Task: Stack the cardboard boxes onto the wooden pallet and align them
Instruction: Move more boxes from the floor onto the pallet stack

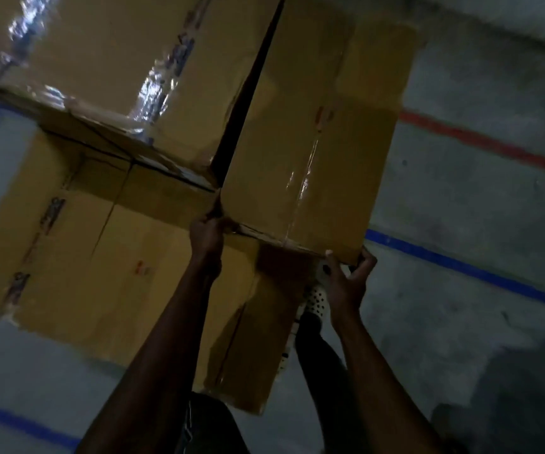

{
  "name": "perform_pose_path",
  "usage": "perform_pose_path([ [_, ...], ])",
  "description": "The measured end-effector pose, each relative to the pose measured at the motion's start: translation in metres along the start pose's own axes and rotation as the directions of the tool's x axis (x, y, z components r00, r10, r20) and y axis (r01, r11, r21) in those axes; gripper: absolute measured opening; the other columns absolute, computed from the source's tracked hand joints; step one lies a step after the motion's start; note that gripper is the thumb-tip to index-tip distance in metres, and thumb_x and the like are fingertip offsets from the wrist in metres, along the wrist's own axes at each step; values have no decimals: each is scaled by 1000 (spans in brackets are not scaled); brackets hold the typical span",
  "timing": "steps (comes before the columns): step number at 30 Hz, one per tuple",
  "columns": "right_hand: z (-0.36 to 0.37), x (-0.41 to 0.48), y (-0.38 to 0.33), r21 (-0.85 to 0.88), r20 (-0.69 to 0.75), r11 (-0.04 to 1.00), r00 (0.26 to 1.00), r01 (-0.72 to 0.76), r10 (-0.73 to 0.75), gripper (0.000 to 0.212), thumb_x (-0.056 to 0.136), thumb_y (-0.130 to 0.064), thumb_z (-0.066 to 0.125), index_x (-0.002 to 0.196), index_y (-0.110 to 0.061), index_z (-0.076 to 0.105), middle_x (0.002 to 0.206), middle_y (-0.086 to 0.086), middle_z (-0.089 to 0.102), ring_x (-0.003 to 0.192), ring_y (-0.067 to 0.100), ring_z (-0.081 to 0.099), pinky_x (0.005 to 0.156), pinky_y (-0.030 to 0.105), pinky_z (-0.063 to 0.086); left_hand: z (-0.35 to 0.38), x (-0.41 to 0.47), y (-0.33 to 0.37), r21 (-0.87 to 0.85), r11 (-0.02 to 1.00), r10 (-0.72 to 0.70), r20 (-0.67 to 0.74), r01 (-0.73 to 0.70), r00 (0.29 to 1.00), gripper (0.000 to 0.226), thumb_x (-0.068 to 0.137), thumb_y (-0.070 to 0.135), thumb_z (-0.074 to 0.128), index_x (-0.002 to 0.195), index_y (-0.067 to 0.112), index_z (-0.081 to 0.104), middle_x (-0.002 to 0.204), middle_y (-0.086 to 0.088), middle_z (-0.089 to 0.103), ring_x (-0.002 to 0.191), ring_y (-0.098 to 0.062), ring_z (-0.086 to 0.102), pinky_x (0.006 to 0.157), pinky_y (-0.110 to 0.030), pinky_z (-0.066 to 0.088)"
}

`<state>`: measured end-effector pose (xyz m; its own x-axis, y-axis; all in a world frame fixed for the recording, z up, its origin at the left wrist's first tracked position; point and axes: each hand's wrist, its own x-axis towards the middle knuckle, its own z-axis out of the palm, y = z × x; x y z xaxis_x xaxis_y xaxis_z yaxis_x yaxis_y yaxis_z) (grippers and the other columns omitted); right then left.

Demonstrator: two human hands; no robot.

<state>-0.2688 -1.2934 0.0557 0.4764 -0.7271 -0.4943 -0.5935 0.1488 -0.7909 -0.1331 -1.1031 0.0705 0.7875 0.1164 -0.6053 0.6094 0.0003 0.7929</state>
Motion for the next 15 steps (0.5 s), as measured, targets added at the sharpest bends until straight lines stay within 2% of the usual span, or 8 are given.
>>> perform_pose_path([
  [2, 6, 4, 11, -19, -24, 999, 999, 46, -47, 66, 91, -34, 74, 143, -23, 34, 143, -3, 48, 122, 13, 53, 99, 39, 54, -1, 7, -27, -27, 1000, 3, -93, -5, 996, 70, 80, -6, 62, 146, 16, 54, 129, 5, 68, 112, -18, 65, 85, -39, 54],
  [4, 12, 9, 16, -34, -45, 997, 996, 71, -73, 68, 92, -35, 71, 146, -24, 31, 145, -5, 45, 124, 12, 52, 97, 31, 52, 7, 7, -37, -54, 998, -40, -267, 27, 963, 72, 80, 9, 72, 147, 16, 48, 135, -2, 60, 117, -23, 59, 88, -43, 52],
  [6, 18, 10, 16, -20, -52, 997, 996, 69, -70, 71, 94, -38, 69, 149, -30, 25, 145, -8, 40, 120, 3, 54, 95, 26, 53, 19, 2, -47, -75, 994, -100, -375, 78, 921, 61, 83, 25, 74, 139, 11, 54, 128, -8, 61, 107, -24, 61, 83, -45, 55],
  [8, 23, 10, 11, 0, -56, 998, 996, 64, -64, 78, 93, -40, 69, 153, -33, 19, 148, -7, 36, 123, 2, 51, 98, 28, 52, 31, -3, -55, -60, 996, -80, -372, 61, 925, 56, 91, 35, 68, 137, 6, 54, 131, -13, 58, 108, -28, 64, 82, -48, 60],
  [10, 27, 12, 4, 18, -57, 998, 997, 56, -54, 84, 91, -41, 71, 154, -34, 16, 151, -4, 35, 129, 15, 48, 100, 34, 50, 36, 0, -55, -27, 999, -45, -363, 37, 931, 71, 87, 52, 63, 141, 8, 49, 138, -11, 52, 116, -32, 62, 85, -54, 60],
  [11, 28, 12, 0, 25, -48, 999, 998, 48, -46, 85, 90, -41, 72, 154, -34, 15, 152, -2, 36, 129, 17, 49, 99, 33, 51, 36, 4, -51, -15, 999, -33, -367, 29, 930, 78, 81, 60, 61, 139, 9, 50, 138, -10, 51, 116, -32, 62, 85, -55, 60],
  [13, 33, 11, -7, 40, -25, 998, 998, 55, -54, 86, 90, -38, 72, 155, -32, 15, 150, -1, 36, 121, 12, 50, 92, 21, 49, 33, 12, -42, -3, 1000, 11, -370, -13, 929, 79, 74, 65, 58, 133, 12, 54, 133, -9, 53, 111, -30, 63, 81, -53, 61],
  [15, 42, 10, -14, 55, -11, 996, 997, 77, -77, 87, 91, -35, 72, 155, -31, 13, 145, -2, 37, 115, 7, 49, 85, 12, 44, 30, 20, -32, 7, 998, 67, -343, -68, 937, 72, 76, 62, 60, 134, 21, 55, 133, -8, 54, 109, -26, 65, 74, -47, 64],
])
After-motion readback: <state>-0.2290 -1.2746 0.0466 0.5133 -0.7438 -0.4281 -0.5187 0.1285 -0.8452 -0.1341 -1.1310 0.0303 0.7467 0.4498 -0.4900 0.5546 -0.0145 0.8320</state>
